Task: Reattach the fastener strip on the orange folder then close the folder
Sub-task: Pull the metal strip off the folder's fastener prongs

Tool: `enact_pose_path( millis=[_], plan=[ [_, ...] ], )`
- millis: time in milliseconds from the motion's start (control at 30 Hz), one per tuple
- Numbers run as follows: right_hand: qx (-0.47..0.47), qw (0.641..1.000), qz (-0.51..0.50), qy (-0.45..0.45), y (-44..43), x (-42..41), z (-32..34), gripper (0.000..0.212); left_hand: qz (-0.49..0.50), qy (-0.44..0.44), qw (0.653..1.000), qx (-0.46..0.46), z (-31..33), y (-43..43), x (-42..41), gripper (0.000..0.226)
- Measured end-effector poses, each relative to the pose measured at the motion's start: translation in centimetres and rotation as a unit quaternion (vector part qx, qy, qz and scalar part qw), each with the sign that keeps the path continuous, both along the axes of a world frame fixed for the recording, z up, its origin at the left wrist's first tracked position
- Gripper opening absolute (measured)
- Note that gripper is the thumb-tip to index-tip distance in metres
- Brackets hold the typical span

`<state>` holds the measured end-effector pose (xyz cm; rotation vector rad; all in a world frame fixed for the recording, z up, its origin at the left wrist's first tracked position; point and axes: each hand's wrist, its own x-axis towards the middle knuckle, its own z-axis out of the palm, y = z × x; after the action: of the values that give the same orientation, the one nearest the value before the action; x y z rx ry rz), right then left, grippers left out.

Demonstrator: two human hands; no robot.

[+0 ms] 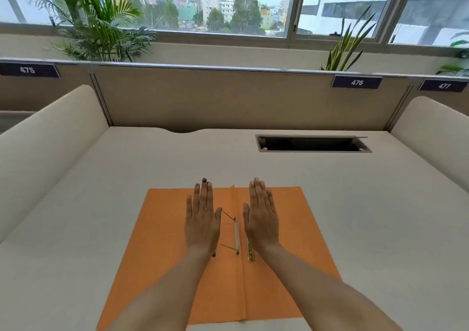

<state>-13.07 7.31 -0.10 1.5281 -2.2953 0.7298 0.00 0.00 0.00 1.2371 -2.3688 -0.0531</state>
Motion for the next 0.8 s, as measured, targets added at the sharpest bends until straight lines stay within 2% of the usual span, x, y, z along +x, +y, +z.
enact_pose_path(
  millis=[233,433,567,633,700,800],
  plan=[
    [0.064,0.994,-0.025,-0.079,1.9,1.0,-2.6,0.052,0.044,0.001,0.995,0.086,-1.8,1.5,0.7,0.079],
    [0.135,0.983,-0.035,-0.116,1.7,1.0,-3.4,0.052,0.001,0.007,0.983,0.181,-2.4,2.4,-0.2,0.085],
    [0.13,0.981,-0.03,-0.138,1.6,1.0,-2.9,0.05,0.019,-0.022,0.978,0.208,-2.7,2.3,-0.8,0.088],
    [0.11,0.977,-0.035,-0.182,1.7,1.2,-2.1,0.046,0.022,-0.031,0.973,0.23,-2.6,2.1,-0.9,0.091],
    [0.054,0.974,-0.067,-0.211,2.0,1.6,-1.3,0.036,0.028,-0.029,0.966,0.257,-2.5,1.8,-1.0,0.097],
    [0.022,0.972,-0.137,-0.19,2.9,2.7,-0.3,0.022,0.043,-0.016,0.956,0.291,-2.3,1.2,-1.0,0.105]
  ],
)
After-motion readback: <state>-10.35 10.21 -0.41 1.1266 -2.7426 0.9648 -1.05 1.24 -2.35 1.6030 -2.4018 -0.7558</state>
